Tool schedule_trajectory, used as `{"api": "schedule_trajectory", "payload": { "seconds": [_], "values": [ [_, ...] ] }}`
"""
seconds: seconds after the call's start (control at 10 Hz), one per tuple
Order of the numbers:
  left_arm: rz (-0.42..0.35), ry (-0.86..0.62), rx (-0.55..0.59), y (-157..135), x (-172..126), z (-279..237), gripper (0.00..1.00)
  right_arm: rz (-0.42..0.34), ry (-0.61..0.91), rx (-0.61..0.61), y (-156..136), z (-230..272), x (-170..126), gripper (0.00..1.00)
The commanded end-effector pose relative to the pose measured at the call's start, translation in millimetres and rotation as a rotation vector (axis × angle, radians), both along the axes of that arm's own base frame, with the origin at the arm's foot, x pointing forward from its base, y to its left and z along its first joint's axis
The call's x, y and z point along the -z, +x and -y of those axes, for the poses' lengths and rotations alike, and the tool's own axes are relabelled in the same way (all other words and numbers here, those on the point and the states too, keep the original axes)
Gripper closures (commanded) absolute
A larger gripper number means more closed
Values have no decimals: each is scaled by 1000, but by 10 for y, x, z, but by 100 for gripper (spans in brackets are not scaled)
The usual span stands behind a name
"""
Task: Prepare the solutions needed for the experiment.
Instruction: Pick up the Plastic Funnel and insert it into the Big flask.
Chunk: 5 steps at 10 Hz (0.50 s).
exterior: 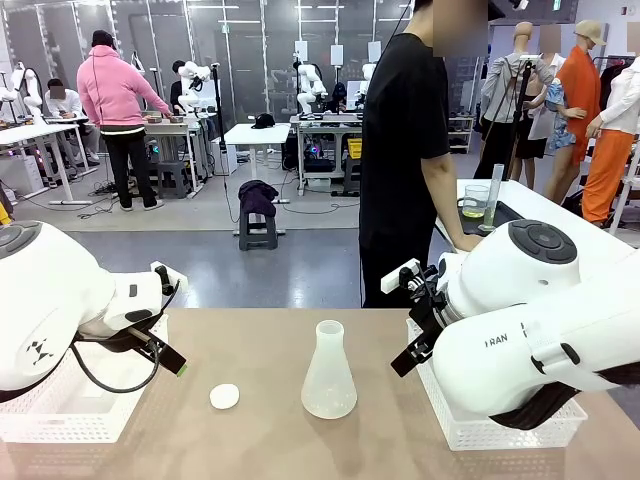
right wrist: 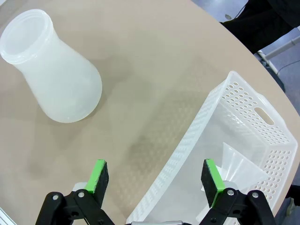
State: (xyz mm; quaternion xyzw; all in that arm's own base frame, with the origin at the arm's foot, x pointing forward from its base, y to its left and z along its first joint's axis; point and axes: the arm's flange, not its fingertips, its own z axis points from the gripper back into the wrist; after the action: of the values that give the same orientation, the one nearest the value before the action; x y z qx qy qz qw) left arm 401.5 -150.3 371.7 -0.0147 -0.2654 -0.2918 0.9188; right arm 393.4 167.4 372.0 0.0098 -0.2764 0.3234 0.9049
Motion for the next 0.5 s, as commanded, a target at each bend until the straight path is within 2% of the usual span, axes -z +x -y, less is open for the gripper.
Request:
{"api": "schedule_trajectory", "payload": {
  "seconds": [0.0,0.3,0.4],
  "values": [
    [0,0,-1,1,0,-2,0,-1,2,2,0,1,0,0],
    [0,0,0,0,0,0,0,0,0,0,0,0,0,0],
    [62,-31,-8,-66,-102,20,0,-23,120,-65,-82,-23,-142,0]
  ]
}}
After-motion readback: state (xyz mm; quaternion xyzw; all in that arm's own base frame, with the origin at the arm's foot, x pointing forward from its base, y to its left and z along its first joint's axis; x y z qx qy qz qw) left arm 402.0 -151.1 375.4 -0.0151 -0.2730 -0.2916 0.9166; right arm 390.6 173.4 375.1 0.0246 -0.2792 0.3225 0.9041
